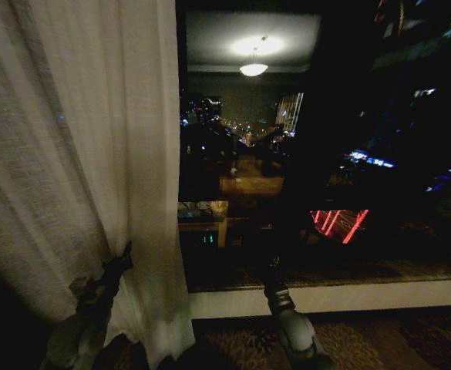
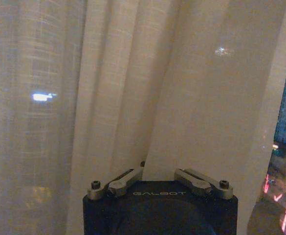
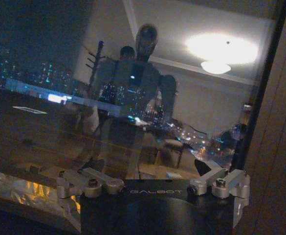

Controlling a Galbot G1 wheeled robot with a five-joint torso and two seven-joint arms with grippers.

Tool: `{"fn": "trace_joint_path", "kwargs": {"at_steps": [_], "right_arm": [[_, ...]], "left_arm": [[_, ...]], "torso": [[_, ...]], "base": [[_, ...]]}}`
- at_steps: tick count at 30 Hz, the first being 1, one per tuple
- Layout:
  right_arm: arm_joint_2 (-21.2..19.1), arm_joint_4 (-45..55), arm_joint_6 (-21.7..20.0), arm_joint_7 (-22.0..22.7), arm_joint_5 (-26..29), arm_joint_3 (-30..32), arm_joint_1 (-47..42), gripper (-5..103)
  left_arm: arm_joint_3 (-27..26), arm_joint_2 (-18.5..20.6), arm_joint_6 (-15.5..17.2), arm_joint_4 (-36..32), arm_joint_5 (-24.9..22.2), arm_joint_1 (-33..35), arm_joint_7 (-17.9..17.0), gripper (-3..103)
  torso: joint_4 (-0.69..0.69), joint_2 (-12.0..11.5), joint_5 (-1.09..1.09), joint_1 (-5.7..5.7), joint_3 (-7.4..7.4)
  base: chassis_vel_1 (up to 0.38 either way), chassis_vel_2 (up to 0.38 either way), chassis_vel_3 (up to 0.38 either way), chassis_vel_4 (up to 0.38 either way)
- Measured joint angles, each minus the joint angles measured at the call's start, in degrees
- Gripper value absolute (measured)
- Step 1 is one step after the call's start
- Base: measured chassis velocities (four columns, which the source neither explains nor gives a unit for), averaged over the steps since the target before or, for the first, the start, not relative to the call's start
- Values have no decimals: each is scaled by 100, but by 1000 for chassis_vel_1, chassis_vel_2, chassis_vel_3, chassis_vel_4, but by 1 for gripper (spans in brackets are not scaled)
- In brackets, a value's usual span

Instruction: Open the curtains by pulling them apart, changing their state from closed to fully open.

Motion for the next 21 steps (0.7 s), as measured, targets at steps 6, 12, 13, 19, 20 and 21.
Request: {"fn": "trace_joint_path", "kwargs": {"at_steps": [6, 12, 13, 19, 20, 21], "right_arm": [[-39, -35, 0, 19, 2, 54, -1, 100], [-18, -69, 12, 29, 2, 62, -4, 100], [-15, -75, 17, 29, 4, 62, -2, 100], [-9, -146, 129, 11, 37, 52, 46, 100], [-5, -155, 137, 9, 58, 45, 49, 100], [-2, -163, 143, 9, 72, 38, 53, 100]], "left_arm": [[0, 0, 0, -9, 0, 5, 0, 0], [-6, -4, 0, -25, 0, 21, 1, 0], [-14, -4, 0, -32, 0, 24, -1, 0], [-57, 13, -1, -110, -2, 66, -7, 0], [-61, 7, -1, -120, -2, 72, -11, 0], [-61, -1, -1, -125, -1, 77, -14, 0]], "torso": [[-1, 0, 0, -1, 0], [-1, 0, 0, -1, 0], [0, 0, 1, -1, 0], [2, 1, -2, 0, 0], [2, 0, -1, 0, 0], [2, 0, -2, 0, 0]], "base": [[46, 32, -48, -46], [170, 161, -167, -170], [214, 214, -240, -224], [247, 250, -229, -262], [152, 179, -198, -157], [152, 94, -113, -157]]}}
